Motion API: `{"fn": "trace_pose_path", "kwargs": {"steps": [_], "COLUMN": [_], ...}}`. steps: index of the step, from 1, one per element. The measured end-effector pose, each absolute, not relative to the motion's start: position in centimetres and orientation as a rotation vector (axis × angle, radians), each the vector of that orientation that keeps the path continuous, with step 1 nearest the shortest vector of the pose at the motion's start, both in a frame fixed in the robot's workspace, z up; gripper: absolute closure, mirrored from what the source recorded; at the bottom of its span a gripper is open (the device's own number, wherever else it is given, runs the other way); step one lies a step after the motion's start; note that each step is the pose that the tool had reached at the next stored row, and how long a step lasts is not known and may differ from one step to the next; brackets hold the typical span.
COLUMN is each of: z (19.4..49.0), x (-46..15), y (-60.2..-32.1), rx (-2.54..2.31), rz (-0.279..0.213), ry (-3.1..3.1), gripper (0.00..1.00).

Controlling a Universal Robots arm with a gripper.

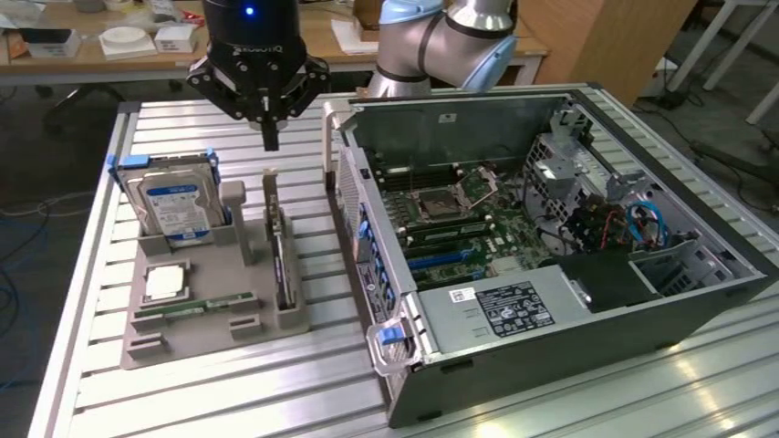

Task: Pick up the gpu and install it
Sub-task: 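Reach for the gpu, then pick up the gpu and move the gpu toward the slot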

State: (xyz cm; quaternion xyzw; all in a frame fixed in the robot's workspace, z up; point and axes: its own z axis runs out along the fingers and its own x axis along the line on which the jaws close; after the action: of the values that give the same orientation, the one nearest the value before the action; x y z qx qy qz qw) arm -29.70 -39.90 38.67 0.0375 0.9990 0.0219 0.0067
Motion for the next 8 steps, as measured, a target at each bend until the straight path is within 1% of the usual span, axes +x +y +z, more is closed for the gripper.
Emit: {"fn": "trace_pose_path", "kwargs": {"steps": [8], "z": [38.66], "x": [-29.75], "y": [-39.89], "rx": [0.117], "rz": [0.068], "ry": [3.125], "gripper": [0.9]}}
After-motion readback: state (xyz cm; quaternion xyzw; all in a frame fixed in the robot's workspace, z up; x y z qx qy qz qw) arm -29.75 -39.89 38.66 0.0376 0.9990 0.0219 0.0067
